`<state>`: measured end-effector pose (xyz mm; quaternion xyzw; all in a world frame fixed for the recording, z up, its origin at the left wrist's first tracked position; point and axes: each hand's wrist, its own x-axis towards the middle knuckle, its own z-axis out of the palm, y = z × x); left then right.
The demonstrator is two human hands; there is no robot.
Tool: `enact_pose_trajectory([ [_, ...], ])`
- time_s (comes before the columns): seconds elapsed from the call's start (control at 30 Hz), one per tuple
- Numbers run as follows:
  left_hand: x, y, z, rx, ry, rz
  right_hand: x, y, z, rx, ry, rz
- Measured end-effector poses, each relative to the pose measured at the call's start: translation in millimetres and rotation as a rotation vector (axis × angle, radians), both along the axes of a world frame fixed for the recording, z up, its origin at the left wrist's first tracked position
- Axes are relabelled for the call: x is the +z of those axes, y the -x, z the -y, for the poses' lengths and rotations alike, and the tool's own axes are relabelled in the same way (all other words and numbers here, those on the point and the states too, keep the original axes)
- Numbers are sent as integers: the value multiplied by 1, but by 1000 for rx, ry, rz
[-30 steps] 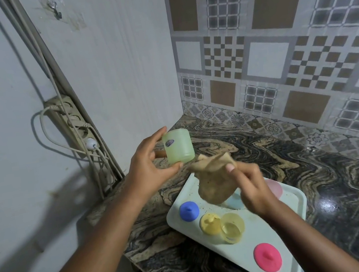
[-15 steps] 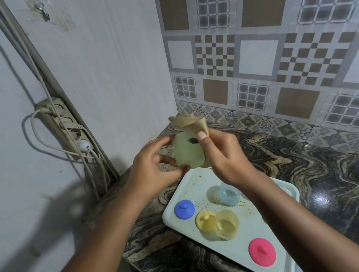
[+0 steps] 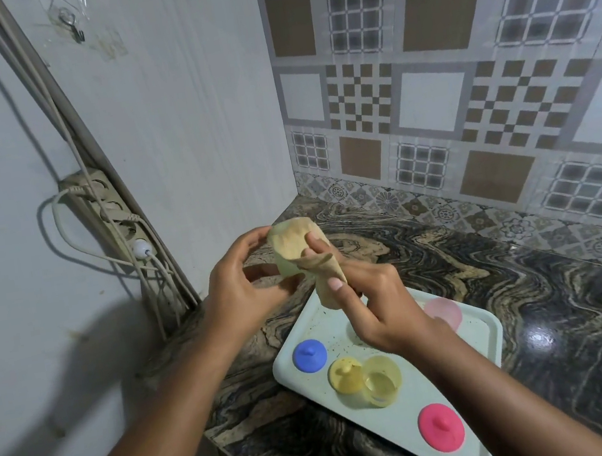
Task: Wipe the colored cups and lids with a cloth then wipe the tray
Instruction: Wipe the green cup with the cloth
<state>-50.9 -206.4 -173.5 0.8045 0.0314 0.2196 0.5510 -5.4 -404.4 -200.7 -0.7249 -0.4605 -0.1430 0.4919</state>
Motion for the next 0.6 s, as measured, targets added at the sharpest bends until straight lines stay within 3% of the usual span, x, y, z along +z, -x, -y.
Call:
enact_pose_trajectory([
  [0.27, 0, 0, -14, -13, 31, 44, -20, 4, 15, -14, 15, 8],
  [0.33, 0, 0, -15, -20, 74, 33, -27, -1, 18, -64, -46, -82],
  [0.43, -2, 0, -14, -44, 104, 37, -19, -10, 20, -197, -352, -401],
  [0.5, -3, -1, -11, -50, 79, 33, 1, -16, 19, -247, -510, -502],
  [0.6, -7, -2, -9, -32, -16, 30, 31, -19, 8, -208, -430, -449],
])
